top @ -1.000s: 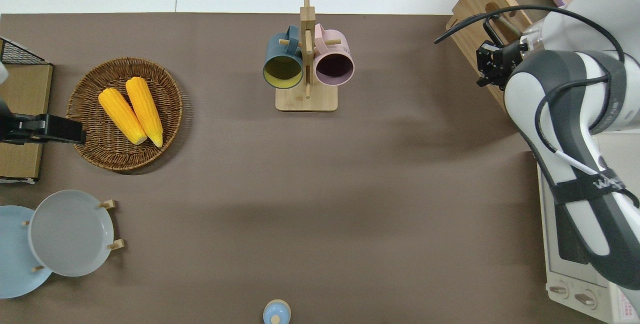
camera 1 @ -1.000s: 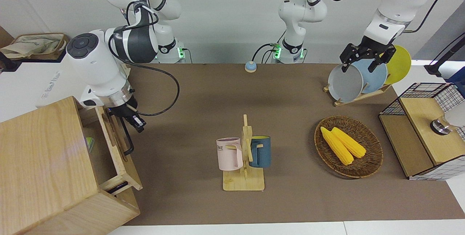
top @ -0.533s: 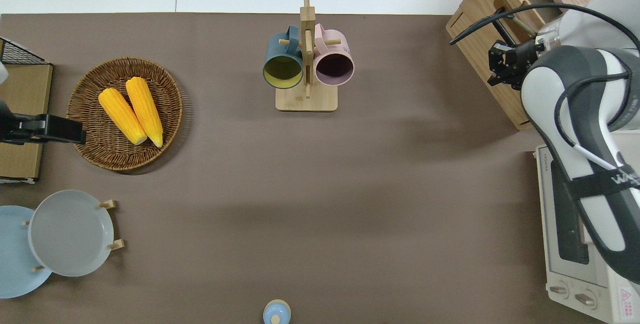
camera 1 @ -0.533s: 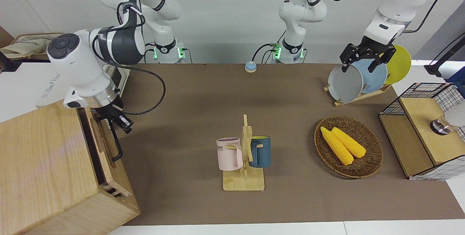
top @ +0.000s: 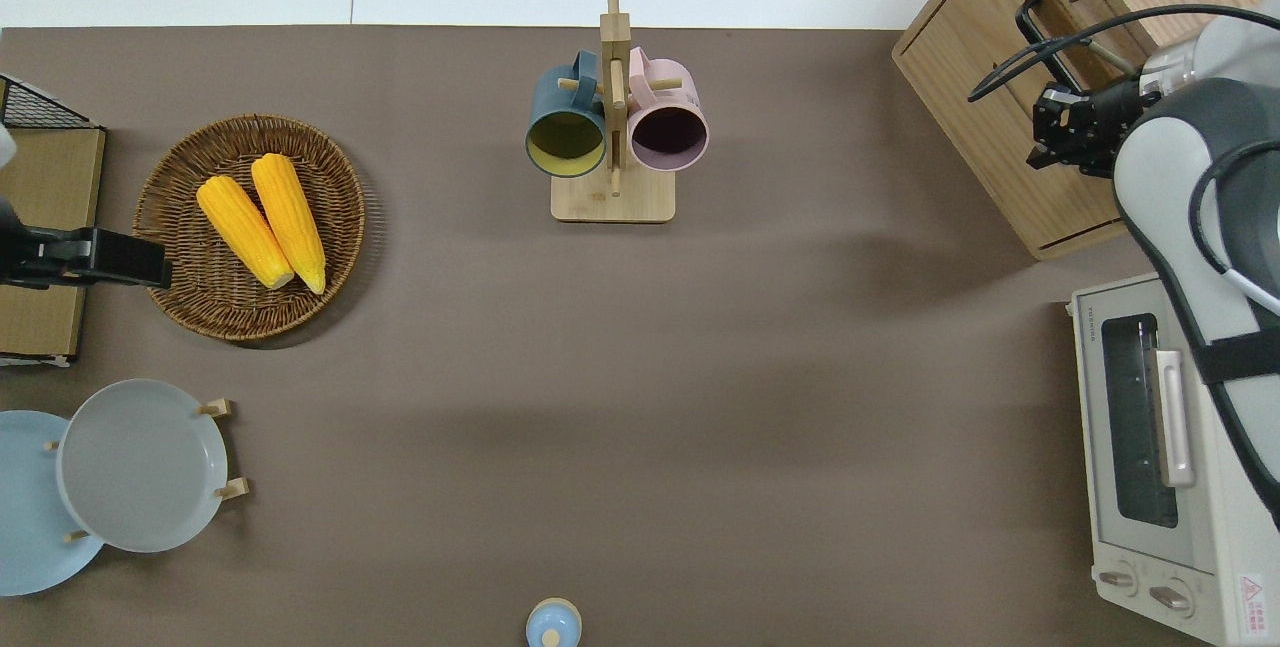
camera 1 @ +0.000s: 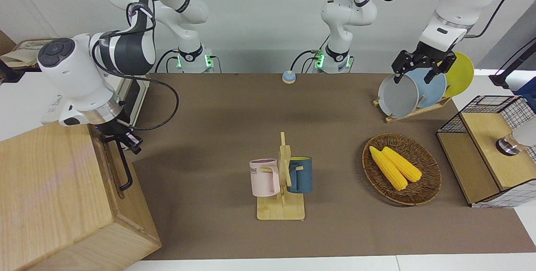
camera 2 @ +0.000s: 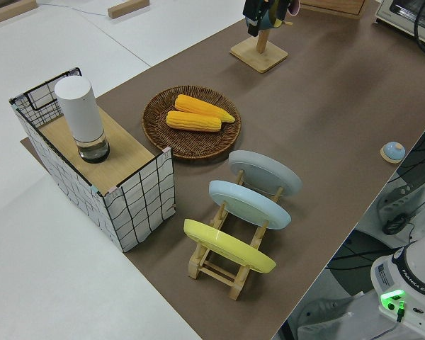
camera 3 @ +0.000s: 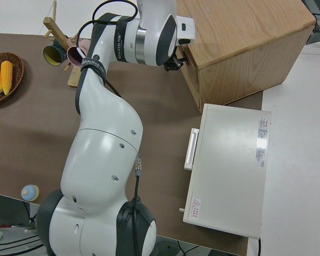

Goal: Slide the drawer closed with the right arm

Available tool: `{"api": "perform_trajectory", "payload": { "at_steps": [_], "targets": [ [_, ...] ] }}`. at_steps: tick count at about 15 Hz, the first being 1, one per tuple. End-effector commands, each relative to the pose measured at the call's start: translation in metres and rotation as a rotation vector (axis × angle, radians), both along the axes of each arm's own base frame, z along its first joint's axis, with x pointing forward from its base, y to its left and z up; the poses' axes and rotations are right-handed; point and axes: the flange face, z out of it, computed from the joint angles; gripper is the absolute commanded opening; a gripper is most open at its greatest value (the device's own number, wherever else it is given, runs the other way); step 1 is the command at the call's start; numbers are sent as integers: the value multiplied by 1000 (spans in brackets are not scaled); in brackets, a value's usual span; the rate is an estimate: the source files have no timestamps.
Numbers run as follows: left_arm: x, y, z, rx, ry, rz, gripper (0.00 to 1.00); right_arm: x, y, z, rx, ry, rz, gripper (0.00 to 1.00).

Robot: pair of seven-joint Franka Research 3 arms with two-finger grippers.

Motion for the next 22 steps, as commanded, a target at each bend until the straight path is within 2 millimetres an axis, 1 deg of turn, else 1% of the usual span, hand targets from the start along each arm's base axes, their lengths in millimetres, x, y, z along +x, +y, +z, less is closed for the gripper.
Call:
{"api": "perform_trajectory", "payload": {
  "at_steps": [1, 6, 10, 11, 14, 17, 22],
  "targets": [
    [4, 0, 2, 16, -8, -8, 995, 0, -20, 5, 23, -26, 43, 0],
    [4, 0, 2, 16, -8, -8, 998, 1, -18, 4, 22, -26, 49, 0],
    [4, 0, 2, 16, -8, -8, 995, 1, -9, 4, 23, -26, 60, 0],
    [4, 0, 2, 16, -8, -8, 995, 2, -4, 4, 23, -25, 65, 0],
    [4, 0, 2, 16, -8, -8, 998, 2, 20, 5, 25, -20, 79, 0],
    [4, 0, 2, 16, -8, -8, 995, -3, 50, 18, 25, -26, 74, 0],
    [4, 0, 2, 16, -8, -8, 995, -24, 95, 43, 22, 23, 38, 0]
  ]
}}
